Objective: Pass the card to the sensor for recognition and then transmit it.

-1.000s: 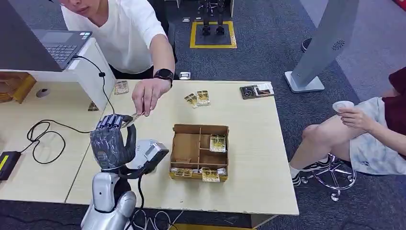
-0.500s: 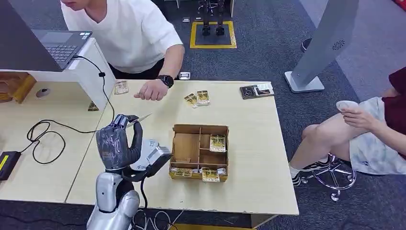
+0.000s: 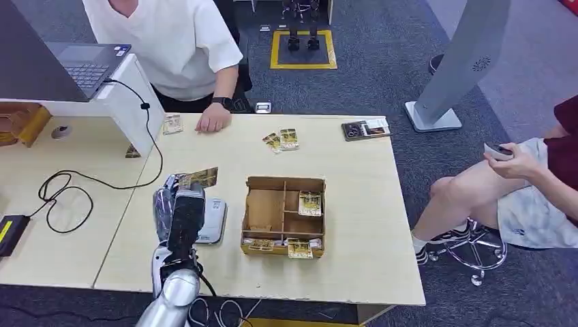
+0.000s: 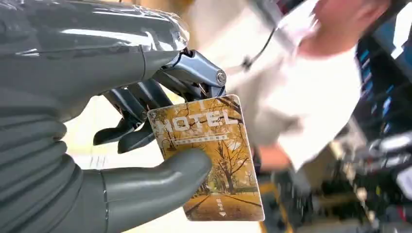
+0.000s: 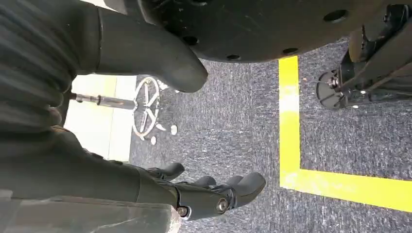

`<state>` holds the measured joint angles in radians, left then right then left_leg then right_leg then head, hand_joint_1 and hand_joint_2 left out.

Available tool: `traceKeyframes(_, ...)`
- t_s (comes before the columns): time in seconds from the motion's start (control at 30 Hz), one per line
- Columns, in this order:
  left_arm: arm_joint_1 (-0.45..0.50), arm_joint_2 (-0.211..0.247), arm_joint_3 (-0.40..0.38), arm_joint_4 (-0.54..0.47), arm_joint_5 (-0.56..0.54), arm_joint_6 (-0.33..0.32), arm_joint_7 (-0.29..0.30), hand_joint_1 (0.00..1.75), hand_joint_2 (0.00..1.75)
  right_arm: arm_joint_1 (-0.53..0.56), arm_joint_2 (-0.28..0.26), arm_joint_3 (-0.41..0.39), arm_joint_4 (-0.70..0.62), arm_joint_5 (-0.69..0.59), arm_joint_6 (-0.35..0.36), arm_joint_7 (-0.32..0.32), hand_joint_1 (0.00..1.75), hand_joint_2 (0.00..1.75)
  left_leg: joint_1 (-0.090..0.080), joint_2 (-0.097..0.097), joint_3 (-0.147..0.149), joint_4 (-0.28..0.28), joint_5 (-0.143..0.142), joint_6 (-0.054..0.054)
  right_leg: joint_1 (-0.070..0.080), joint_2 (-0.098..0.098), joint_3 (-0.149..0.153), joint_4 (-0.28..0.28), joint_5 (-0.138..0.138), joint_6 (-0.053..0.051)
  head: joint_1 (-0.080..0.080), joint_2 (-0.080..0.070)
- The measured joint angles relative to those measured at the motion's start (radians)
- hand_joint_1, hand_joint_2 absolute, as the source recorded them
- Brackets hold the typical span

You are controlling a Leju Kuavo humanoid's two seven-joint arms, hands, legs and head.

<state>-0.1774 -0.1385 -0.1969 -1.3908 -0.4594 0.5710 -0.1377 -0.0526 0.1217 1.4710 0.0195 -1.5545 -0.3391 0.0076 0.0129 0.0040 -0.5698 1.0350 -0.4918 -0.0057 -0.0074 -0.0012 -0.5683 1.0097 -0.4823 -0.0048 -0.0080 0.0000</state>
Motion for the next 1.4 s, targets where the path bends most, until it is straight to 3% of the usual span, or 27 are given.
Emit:
traceKeyframes(0.2,-0.019,0.044,-0.071,0.025,0.248,-0.081,-0.017,1.75,1.75,0.001,0.000,-0.002,0.000,0.000,-0.009,-0.008,0.00,1.75,0.000,0.000,0.000,0.000,0.000,0.000,0.000,0.000,0.000,0.000,0.000,0.000,0.000,0.000)
traceKeyframes(0.4,-0.029,0.082,-0.112,0.045,0.425,-0.150,-0.015,1.75,1.75,0.002,0.001,-0.002,0.000,0.000,-0.013,-0.009,0.00,1.75,0.000,0.000,0.000,0.000,0.000,0.000,0.000,0.000,0.000,0.000,0.000,0.000,0.000,0.000)
traceKeyframes(0.57,-0.040,0.108,-0.133,0.070,0.576,-0.257,0.003,1.75,1.75,0.002,0.001,-0.002,0.000,0.000,-0.011,-0.010,0.00,1.75,0.000,0.000,0.000,0.000,0.000,0.000,0.000,0.000,0.000,0.000,0.000,0.000,0.000,0.000)
traceKeyframes(1.17,-0.054,0.137,-0.138,0.144,0.630,-0.240,-0.003,1.75,1.75,0.002,0.001,-0.002,0.000,0.001,-0.011,-0.006,0.00,1.75,0.000,0.000,0.000,0.000,0.000,0.000,0.000,0.000,0.000,0.000,0.000,0.000,0.000,0.000)
traceKeyframes(1.4,-0.057,0.142,-0.138,0.153,0.592,-0.193,-0.007,1.75,1.75,0.002,0.001,-0.002,0.000,0.001,-0.011,-0.005,0.00,1.75,0.000,0.000,0.000,0.000,0.000,0.000,0.000,0.000,0.000,0.000,0.000,0.000,0.000,0.000)
